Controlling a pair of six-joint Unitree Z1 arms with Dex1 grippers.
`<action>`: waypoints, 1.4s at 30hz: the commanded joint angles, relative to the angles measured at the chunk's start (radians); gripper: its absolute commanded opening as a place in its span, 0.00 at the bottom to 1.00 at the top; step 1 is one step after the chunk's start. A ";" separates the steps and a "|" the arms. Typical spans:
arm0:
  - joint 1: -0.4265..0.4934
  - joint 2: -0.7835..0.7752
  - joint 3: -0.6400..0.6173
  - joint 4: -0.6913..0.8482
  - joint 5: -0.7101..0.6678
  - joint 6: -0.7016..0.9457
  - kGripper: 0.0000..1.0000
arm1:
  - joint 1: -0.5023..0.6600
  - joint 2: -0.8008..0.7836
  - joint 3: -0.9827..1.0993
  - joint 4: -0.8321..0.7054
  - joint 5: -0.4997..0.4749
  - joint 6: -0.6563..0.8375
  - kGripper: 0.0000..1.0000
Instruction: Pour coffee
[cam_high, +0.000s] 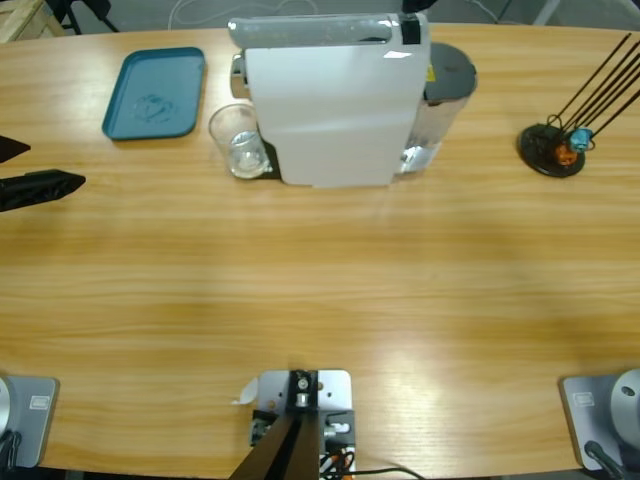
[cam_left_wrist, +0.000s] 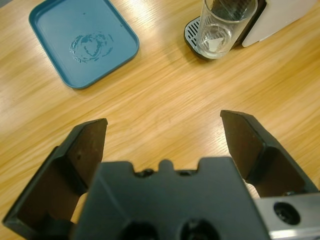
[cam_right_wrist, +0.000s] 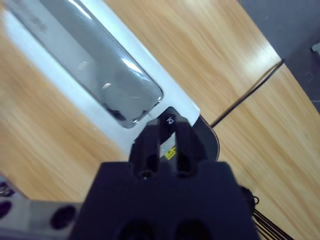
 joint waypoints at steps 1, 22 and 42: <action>-0.009 -0.004 0.037 -0.011 -0.031 0.016 1.00 | -0.012 -0.268 0.225 -0.062 0.068 0.024 0.77; -0.009 0.035 0.035 -0.027 -0.069 0.022 1.00 | -0.012 -0.511 0.600 -0.209 0.097 0.092 0.99; -0.009 0.042 0.039 -0.035 -0.084 0.033 1.00 | -0.010 -0.728 0.979 -0.403 0.083 0.117 1.00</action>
